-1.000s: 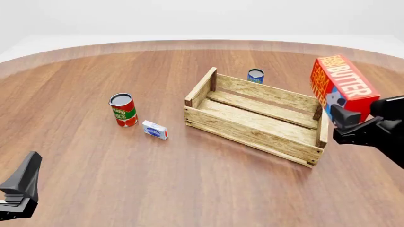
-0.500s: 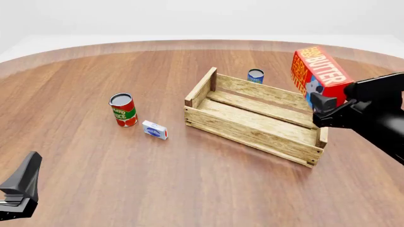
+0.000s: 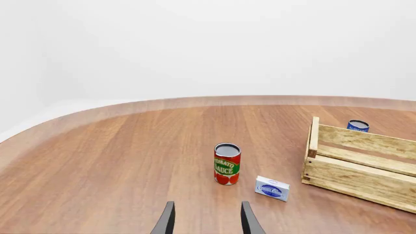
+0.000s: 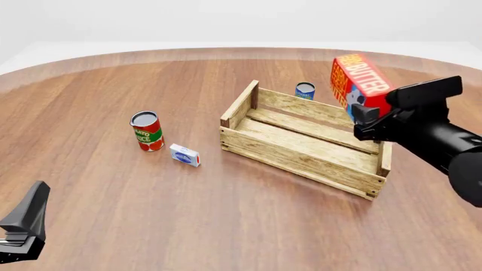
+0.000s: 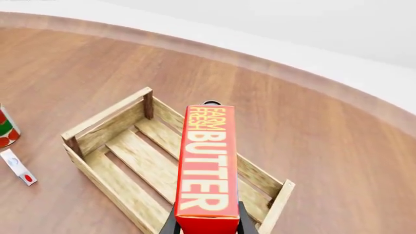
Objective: Pick up the butter and put it in the tray.
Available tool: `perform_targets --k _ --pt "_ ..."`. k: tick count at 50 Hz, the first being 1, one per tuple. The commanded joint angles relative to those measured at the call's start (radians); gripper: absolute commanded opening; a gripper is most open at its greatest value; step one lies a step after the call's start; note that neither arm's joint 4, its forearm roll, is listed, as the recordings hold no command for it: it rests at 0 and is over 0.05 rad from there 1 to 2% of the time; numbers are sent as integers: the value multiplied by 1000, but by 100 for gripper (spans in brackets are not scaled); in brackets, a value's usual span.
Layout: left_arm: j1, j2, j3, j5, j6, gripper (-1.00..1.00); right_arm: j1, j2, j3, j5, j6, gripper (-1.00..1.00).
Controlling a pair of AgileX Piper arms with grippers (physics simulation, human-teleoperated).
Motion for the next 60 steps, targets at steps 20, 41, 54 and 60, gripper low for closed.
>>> perform_targets --k 20,41,54,60 --pt "0 1 0 0 0 100 23 158 -83 -89 75 -100" --pt "0 2 -1 -1 0 100 19 250 -165 -70 83 -100" --pt "0 -2 0 2 0 100 31 307 -177 -91 111 -100" --pt "0 -2 -1 2 0 100 38 336 -177 -111 126 -100"
